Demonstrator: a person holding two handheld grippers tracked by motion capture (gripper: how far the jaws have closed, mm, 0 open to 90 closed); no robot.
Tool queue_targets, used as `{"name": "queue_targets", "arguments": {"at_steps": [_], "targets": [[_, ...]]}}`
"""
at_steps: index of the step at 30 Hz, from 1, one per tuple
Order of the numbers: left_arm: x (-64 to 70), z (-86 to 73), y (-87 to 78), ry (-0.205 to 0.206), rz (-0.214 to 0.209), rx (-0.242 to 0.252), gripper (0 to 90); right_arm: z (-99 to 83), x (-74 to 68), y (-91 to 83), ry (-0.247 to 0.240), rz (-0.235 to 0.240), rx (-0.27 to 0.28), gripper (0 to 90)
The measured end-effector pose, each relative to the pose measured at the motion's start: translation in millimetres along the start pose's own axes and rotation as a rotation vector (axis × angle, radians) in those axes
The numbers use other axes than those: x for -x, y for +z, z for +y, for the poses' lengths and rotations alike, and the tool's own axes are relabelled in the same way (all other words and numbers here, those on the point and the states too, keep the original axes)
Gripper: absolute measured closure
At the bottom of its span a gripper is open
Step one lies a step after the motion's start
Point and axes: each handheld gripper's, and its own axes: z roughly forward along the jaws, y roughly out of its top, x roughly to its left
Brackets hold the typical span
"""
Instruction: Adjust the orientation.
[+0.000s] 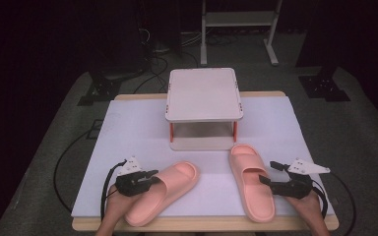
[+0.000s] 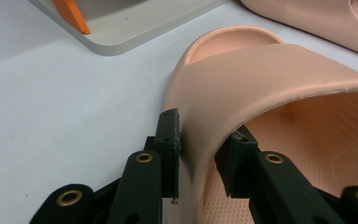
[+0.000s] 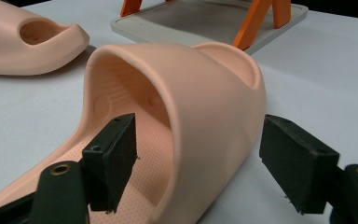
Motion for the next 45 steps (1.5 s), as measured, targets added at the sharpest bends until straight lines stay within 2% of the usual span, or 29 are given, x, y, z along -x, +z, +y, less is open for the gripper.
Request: {"name": "queue_targets", "arguments": {"at_steps": [11, 17, 25, 28, 31, 38, 39, 42, 45], "targets": [[-0.2, -0.3, -1.1, -0.017, -0.002, 0.024, 76.9, 0.0, -2.9, 4.7, -0.003, 0.009, -0.012, 29.5], [-1.6, -0.3, -4.0, -0.040, 0.008, 0.045, 77.8, 0.6, -4.6, 8.2, -0.013, 0.001, -0.016, 32.2], [-3.3, -0.3, -6.7, -0.046, 0.017, 0.060, 77.6, 1.5, -7.9, 11.9, -0.022, -0.015, -0.022, 37.1], [-3.5, -0.2, -7.1, -0.049, 0.021, 0.064, 77.6, 1.8, -9.8, 14.4, -0.031, -0.039, -0.028, 38.2], [-3.8, -0.3, -7.3, -0.050, 0.023, 0.064, 77.6, 2.2, -10.5, 16.0, -0.028, -0.076, -0.045, 43.9], [-4.2, -0.3, -7.7, -0.053, 0.022, 0.072, 77.3, 3.2, -13.2, 18.6, -0.040, -0.125, -0.040, 49.5], [-4.5, -0.4, -8.1, -0.055, 0.021, 0.074, 77.4, 3.5, -13.7, 18.1, -0.045, -0.146, -0.041, 55.6], [-5.4, -0.6, -8.8, -0.058, 0.021, 0.076, 77.4, 3.7, -12.1, 16.5, -0.027, -0.149, -0.036, 58.5], [-5.5, -0.8, -8.8, -0.059, 0.022, 0.079, 77.4, 4.3, -13.3, 16.5, -0.032, -0.162, -0.046, 60.7]]}}
